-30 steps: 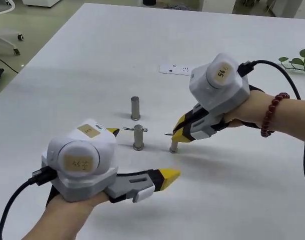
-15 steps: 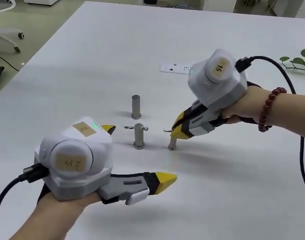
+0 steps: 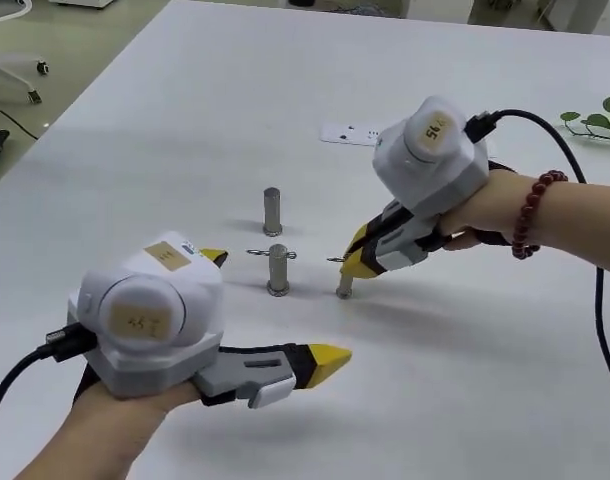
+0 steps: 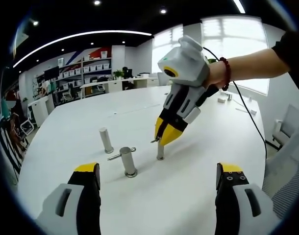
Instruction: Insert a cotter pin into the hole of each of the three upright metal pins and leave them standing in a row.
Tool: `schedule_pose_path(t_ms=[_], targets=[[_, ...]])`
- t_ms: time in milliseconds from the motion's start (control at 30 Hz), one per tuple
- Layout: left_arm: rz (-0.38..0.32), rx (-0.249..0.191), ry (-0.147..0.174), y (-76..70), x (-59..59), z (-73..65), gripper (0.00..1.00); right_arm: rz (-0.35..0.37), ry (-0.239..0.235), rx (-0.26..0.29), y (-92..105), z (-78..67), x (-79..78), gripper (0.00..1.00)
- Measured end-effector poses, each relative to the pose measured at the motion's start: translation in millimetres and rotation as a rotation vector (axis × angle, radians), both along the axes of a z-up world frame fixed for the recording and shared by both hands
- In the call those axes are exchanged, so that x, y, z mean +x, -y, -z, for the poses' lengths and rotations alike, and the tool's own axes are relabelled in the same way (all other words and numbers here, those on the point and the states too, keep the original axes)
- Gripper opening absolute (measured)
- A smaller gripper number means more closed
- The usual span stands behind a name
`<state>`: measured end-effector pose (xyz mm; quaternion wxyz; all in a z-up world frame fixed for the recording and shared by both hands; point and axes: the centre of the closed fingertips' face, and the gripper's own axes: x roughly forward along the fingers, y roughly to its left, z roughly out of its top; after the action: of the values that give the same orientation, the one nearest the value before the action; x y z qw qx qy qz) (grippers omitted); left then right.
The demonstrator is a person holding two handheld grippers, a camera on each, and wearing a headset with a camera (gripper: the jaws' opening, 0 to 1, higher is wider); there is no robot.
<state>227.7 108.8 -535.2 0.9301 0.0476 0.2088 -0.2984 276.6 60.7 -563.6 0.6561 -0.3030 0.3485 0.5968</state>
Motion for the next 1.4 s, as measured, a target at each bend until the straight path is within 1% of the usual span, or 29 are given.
schedule_pose_path(t_ms=[100, 200, 367, 500, 600, 667, 767, 833, 867, 933, 967, 1033, 1133, 1233, 1300, 1333, 1400], targets=[[0.0, 0.002, 0.001, -0.7, -0.1, 0.2, 0.98, -0.003, 0.01, -0.011, 1.0, 2.1, 0.0, 0.04], [-0.003, 0.001, -0.001, -1.1, -0.7, 0.7, 0.98, -0.003, 0.014, -0.008, 1.0, 2.2, -0.8, 0.05], [0.001, 0.006, -0.005, -1.5, -2.8, 2.6, 0.98, 0.003, 0.019, 0.005, -0.3, 0.6, -0.9, 0.09], [0.001, 0.002, -0.001, -1.0, -2.7, 1.6, 0.98, -0.001, 0.024, 0.019, -0.9, -2.5, 0.1, 0.13], [0.001, 0.009, 0.0, -1.3, -2.5, 2.3, 0.98, 0.005, 0.025, 0.032, -1.3, -6.7, 1.5, 0.15], [0.005, 0.013, 0.005, -1.1, -2.4, 2.1, 0.98, 0.014, 0.023, 0.058, -3.7, -10.6, 6.4, 0.18], [0.007, 0.01, 0.006, -0.8, -2.3, 2.3, 0.99, 0.038, 0.02, 0.1, -9.4, -18.2, 10.2, 0.23], [0.002, 0.007, 0.005, -1.7, -1.7, 2.5, 0.99, 0.062, 0.017, 0.141, -15.2, -24.2, 13.6, 0.25], [0.001, 0.004, 0.006, -2.1, -1.3, 2.2, 0.99, 0.081, 0.016, 0.171, -19.4, -27.9, 16.2, 0.26], [-0.006, -0.003, 0.011, -3.5, -0.2, 1.0, 0.99, 0.108, 0.003, 0.207, -24.1, -32.0, 19.0, 0.28], [-0.006, -0.004, 0.012, -3.8, 0.0, 0.8, 0.99, 0.138, 0.0, 0.241, -29.0, -34.2, 24.8, 0.29], [-0.015, -0.005, 0.011, -6.0, 0.9, 0.8, 0.99, 0.166, 0.001, 0.281, -34.7, -37.9, 30.8, 0.31], [-0.022, -0.004, 0.015, -7.9, 2.2, 0.4, 0.99, 0.193, 0.016, 0.314, -41.8, -40.1, 38.0, 0.33], [-0.027, -0.009, 0.021, -8.6, 3.8, -0.8, 0.99, 0.246, 0.021, 0.363, -51.0, -43.2, 46.8, 0.36], [-0.027, -0.011, 0.022, -8.4, 4.8, -1.0, 0.99, 0.258, 0.038, 0.368, -54.1, -42.8, 51.3, 0.36], [-0.026, -0.011, 0.022, -8.4, 5.1, -0.9, 0.99, 0.278, 0.046, 0.378, -56.8, -42.5, 55.8, 0.36], [-0.027, -0.009, 0.021, -9.0, 5.9, -0.7, 0.99, 0.299, 0.047, 0.39, -62.0, -39.4, 63.8, 0.36]])
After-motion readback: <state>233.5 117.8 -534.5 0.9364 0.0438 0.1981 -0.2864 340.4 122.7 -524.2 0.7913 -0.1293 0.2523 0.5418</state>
